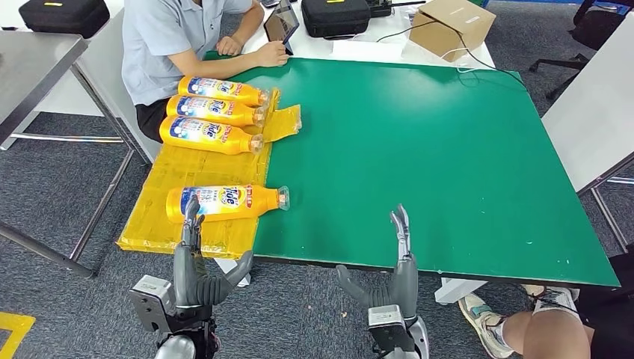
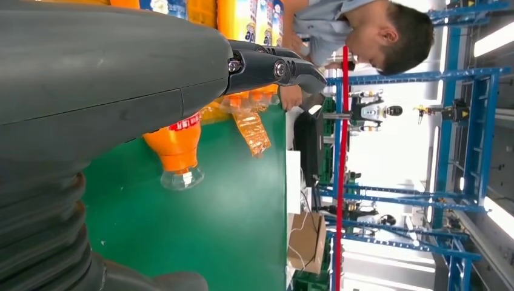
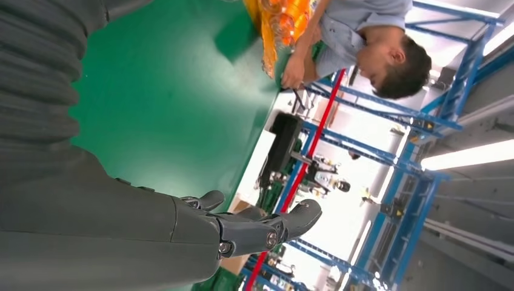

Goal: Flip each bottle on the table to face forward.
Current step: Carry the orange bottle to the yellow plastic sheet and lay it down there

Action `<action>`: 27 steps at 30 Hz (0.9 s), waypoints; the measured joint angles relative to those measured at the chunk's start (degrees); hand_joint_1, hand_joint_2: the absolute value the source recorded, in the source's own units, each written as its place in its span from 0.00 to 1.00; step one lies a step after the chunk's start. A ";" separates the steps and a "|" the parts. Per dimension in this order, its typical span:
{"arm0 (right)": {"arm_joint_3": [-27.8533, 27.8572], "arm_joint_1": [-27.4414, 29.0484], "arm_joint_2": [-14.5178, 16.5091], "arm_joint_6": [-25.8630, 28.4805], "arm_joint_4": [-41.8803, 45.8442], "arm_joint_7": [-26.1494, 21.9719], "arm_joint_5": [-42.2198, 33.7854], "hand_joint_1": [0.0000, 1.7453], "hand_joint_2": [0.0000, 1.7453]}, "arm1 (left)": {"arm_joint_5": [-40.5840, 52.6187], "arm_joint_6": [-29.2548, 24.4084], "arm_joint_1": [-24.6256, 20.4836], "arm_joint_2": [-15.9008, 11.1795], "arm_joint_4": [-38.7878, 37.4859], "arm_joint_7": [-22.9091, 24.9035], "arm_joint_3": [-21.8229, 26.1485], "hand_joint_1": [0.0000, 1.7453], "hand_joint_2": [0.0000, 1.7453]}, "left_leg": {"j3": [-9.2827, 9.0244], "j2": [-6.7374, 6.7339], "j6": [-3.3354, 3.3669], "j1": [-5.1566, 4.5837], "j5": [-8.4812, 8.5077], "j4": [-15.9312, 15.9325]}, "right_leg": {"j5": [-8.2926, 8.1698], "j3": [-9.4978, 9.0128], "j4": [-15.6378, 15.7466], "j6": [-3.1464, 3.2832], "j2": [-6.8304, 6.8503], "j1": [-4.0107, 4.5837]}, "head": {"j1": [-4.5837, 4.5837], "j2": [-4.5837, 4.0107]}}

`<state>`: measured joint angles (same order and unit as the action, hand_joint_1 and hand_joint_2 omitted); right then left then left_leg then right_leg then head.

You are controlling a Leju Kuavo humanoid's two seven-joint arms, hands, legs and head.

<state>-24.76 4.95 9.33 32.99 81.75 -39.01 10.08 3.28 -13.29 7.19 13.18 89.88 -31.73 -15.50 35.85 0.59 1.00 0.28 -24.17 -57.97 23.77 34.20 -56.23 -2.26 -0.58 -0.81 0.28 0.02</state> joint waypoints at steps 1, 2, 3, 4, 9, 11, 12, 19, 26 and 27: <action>0.00 0.15 0.00 0.39 0.34 0.00 -0.14 0.00 1.00 | 0.13 0.27 -0.08 0.03 -0.01 0.08 -0.03 0.00 1.00 | 0.00 0.00 0.00 0.00 0.00 0.00 | 0.00 0.00 0.00 0.00 0.00 0.00 | 0.00 0.00; 0.00 0.34 -0.01 0.76 0.69 0.00 -0.30 0.00 1.00 | 0.20 0.60 -0.21 0.07 -0.05 0.08 -0.06 0.00 1.00 | 0.00 0.00 0.00 0.00 0.00 0.00 | 0.00 0.00 0.00 0.00 0.00 0.00 | 0.00 0.00; 0.00 0.56 -0.03 1.06 1.01 0.00 -0.50 0.00 1.00 | 0.07 1.01 -0.37 0.12 -0.11 -0.07 -0.09 0.00 1.00 | 0.00 0.00 0.00 0.00 0.00 0.00 | 0.00 0.00 0.00 0.00 0.00 0.00 | 0.00 0.00; 0.02 0.81 -0.05 1.33 1.31 0.00 -0.71 0.00 1.00 | -0.25 1.50 -0.58 0.19 -0.20 -0.34 -0.11 0.00 1.00 | 0.00 0.00 0.00 0.00 0.00 0.00 | 0.00 0.00 0.01 0.00 0.00 0.00 | 0.01 0.00; 0.83 1.84 -0.24 0.96 1.89 0.00 -1.26 0.00 1.00 | -2.06 3.55 -1.93 1.06 -0.50 -1.65 -0.27 0.00 1.00 | 0.00 0.00 0.00 0.00 0.00 0.00 | 0.00 -0.01 0.01 0.00 0.00 0.00 | 0.01 0.00; 1.25 2.04 -0.26 0.30 1.89 0.00 -1.18 0.00 1.00 | -2.37 3.90 -2.32 1.38 -0.50 -1.78 -0.45 0.00 1.00 | 0.00 -0.01 0.00 0.00 0.00 0.00 | 0.00 -0.01 0.01 0.00 0.00 0.00 | 0.00 0.00; 1.42 2.09 -0.27 0.12 1.89 0.00 -1.15 0.00 1.00 | -2.47 4.00 -2.44 1.50 -0.50 -1.82 -0.56 0.00 1.00 | 0.00 -0.01 0.00 0.00 0.00 0.00 | 0.00 -0.01 0.01 0.00 0.00 0.00 | 0.00 0.00; 1.98 2.18 -0.27 -1.37 1.88 0.00 -0.58 0.00 1.00 | -1.12 3.79 -2.65 1.84 -0.76 0.17 -1.17 0.00 1.00 | 0.00 -0.01 0.00 0.00 0.00 0.00 | 0.00 -0.01 0.00 0.00 0.00 0.00 | 0.01 0.00; 1.47 1.01 -0.05 -5.56 1.55 0.00 -1.00 0.00 1.00 | 6.28 3.67 -2.73 1.31 -4.78 5.57 -3.08 0.00 1.00 | 0.00 -0.01 0.00 0.00 0.00 0.00 | 0.00 -0.02 0.00 0.00 0.00 0.00 | 0.01 0.00; 1.28 0.83 0.04 -5.76 1.49 0.00 -1.03 0.00 1.00 | 6.93 3.13 -2.74 1.31 -5.20 5.57 -3.24 0.00 1.00 | 0.00 0.00 0.00 0.00 0.00 0.00 | 0.00 -0.02 0.00 0.00 0.00 0.00 | 0.01 0.00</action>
<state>-23.48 5.78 9.38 27.23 83.24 -39.01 9.05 10.21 -10.15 4.46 14.49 84.67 -26.16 -18.74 35.85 0.59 1.00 0.27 -24.17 -57.97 23.77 34.18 -56.23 -2.26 -0.58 -0.81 0.29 0.02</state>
